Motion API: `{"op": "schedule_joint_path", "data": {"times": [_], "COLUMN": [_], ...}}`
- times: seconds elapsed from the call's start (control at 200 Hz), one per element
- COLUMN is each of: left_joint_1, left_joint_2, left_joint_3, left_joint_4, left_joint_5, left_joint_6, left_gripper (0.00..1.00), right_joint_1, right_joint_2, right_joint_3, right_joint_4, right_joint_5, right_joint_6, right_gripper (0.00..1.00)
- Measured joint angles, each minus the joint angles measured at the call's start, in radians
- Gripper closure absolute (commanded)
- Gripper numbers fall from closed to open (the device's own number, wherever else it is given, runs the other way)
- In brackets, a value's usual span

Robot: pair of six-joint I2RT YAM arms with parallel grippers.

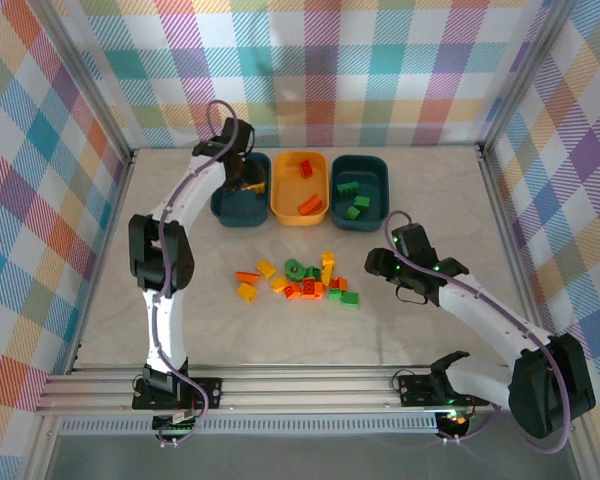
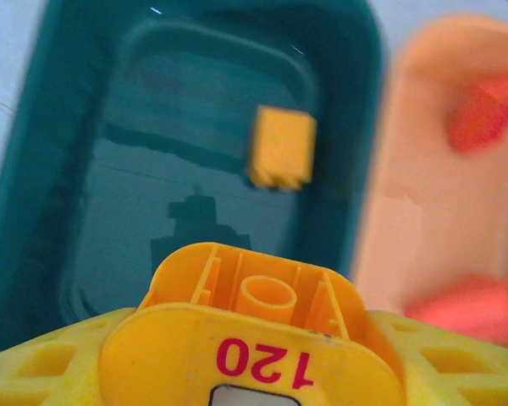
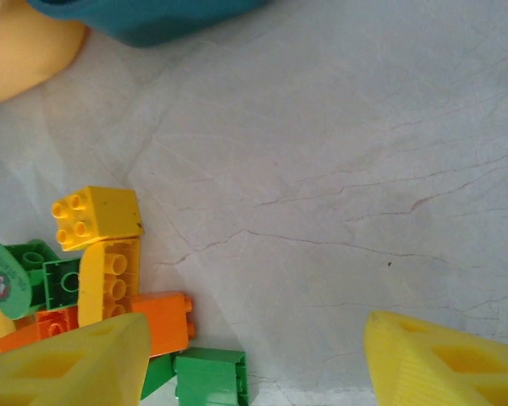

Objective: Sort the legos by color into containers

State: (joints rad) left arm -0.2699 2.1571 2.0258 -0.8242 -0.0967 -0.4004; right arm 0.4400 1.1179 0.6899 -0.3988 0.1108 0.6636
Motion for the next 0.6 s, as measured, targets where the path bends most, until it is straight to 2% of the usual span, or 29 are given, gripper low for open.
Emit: {"op": "schedule_joint_path", "data": {"times": [0.13,0.32,0.42,0.475,0.6], "left_joint_1": [0.036,0.035,0.035,0.035,0.035], "left_joint_2": [0.150,0.239,0.216,0.176,-0.027], "left_joint_3": [0.124,0.207,0.203,0.163,-0.067], "left_joint_4": [-0.053,-0.098,-0.095,-0.081,-0.006], "left_joint_5": [0.002,0.023,0.030,0.031,0.043], "left_joint_6": [-0.003,0.005,0.003,-0.004,-0.030], "left_gripper": [0.34,0.15,0.04,0.01,0.00], "right_joint_1": [0.000,0.000,0.011,0.033,0.140], "right_joint_2": [-0.031,-0.022,0.000,0.023,0.120], "right_joint_3": [0.004,0.040,0.050,0.060,0.138], "right_joint_4": [-0.029,-0.067,-0.067,-0.068,-0.091], "right_joint_5": [0.014,0.000,-0.019,-0.023,-0.011], "right_joint_6": [-0.033,-0.069,-0.075,-0.082,-0.133], "right_gripper": [0.30,0.29,0.29,0.30,0.37]}}
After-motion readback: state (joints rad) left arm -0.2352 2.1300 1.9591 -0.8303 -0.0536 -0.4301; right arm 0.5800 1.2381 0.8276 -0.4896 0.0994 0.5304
